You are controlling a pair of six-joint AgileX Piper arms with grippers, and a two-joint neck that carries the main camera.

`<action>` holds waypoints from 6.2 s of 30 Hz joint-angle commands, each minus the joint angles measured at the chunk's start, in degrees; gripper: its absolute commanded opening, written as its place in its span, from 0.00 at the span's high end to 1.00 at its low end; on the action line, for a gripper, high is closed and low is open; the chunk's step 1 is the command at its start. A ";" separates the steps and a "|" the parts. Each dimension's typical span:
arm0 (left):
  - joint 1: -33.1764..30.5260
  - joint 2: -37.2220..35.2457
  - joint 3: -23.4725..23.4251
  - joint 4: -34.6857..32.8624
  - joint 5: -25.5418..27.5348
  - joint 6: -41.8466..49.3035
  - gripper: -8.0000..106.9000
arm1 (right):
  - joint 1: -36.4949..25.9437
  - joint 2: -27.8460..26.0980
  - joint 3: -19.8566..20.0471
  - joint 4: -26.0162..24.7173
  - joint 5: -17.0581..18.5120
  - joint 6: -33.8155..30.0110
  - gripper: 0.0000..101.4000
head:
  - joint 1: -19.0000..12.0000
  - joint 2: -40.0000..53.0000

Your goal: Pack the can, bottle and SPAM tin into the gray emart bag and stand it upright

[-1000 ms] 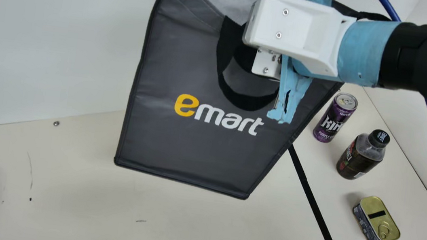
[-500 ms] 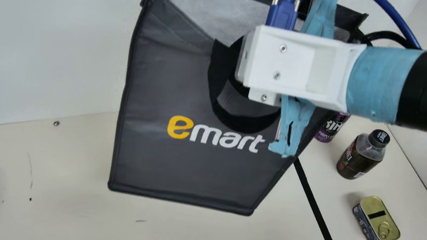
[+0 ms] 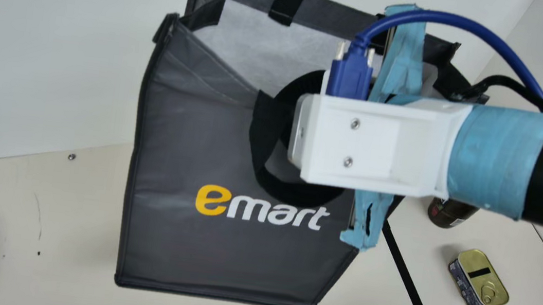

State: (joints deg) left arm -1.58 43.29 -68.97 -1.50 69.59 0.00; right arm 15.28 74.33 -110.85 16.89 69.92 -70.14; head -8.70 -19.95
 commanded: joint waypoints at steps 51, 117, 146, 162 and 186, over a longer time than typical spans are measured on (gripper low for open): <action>0.00 0.00 0.00 0.00 0.00 0.00 0.15 | 11.67 -10.12 20.36 -2.56 -0.02 12.95 0.54 | -1.30 -0.05; 0.00 0.00 0.00 0.00 0.00 0.00 0.15 | 30.64 -25.50 23.35 -15.64 -0.02 38.69 0.06 | -1.30 -0.05; 0.00 0.00 0.00 0.00 0.00 0.00 0.15 | 15.76 -25.08 12.26 -23.59 -0.02 39.17 0.06 | -1.30 -0.05; 0.00 0.00 0.00 0.00 0.00 0.00 0.15 | 2.84 -21.68 9.04 -24.40 -0.02 40.49 0.06 | -1.30 -0.05; 0.00 0.00 0.00 0.00 0.00 0.00 0.15 | -27.43 -14.21 9.43 -8.40 -0.02 37.26 0.06 | -1.30 -0.05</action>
State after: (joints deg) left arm -1.58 43.29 -68.97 -1.50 69.59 0.00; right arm -8.87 59.94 -101.50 6.80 69.89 -32.29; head -8.70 -19.95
